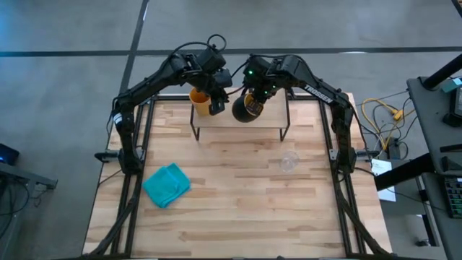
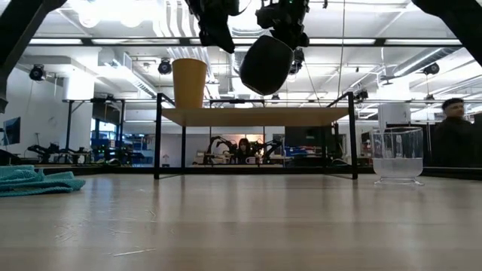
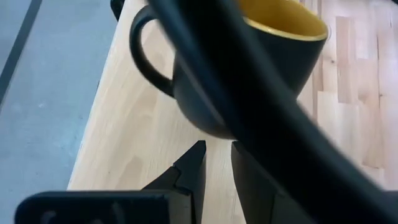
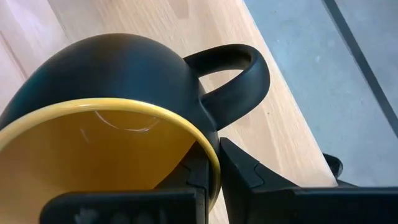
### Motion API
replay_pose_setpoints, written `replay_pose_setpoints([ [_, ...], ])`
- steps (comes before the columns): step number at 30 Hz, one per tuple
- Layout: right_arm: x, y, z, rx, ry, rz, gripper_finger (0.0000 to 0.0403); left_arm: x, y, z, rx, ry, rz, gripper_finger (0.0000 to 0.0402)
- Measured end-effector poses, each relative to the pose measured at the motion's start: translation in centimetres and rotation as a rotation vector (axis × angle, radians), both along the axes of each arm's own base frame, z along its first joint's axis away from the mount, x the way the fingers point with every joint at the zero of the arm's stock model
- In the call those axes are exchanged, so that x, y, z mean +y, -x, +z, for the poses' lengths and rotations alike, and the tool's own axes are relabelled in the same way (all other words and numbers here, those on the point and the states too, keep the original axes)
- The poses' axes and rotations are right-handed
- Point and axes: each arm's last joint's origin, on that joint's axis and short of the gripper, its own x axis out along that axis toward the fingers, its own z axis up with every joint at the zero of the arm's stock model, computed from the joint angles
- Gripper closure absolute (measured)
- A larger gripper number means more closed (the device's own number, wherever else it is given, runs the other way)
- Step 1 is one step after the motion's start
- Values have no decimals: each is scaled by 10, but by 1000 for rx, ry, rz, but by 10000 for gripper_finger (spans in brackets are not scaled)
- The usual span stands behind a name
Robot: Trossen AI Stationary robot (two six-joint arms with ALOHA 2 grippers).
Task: Stack small to large cups/mugs on shelf
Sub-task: Put the black mug on the shelf
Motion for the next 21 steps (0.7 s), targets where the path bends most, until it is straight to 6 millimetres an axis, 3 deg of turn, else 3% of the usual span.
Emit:
replay_pose_setpoints([
  [8,2,4,-2,46,-23,-8,390,-3,24,20,12,-124,103,338],
  [21,2,4,-3,56,-24,0,390,-25,89,73,-98,-302,246,338],
])
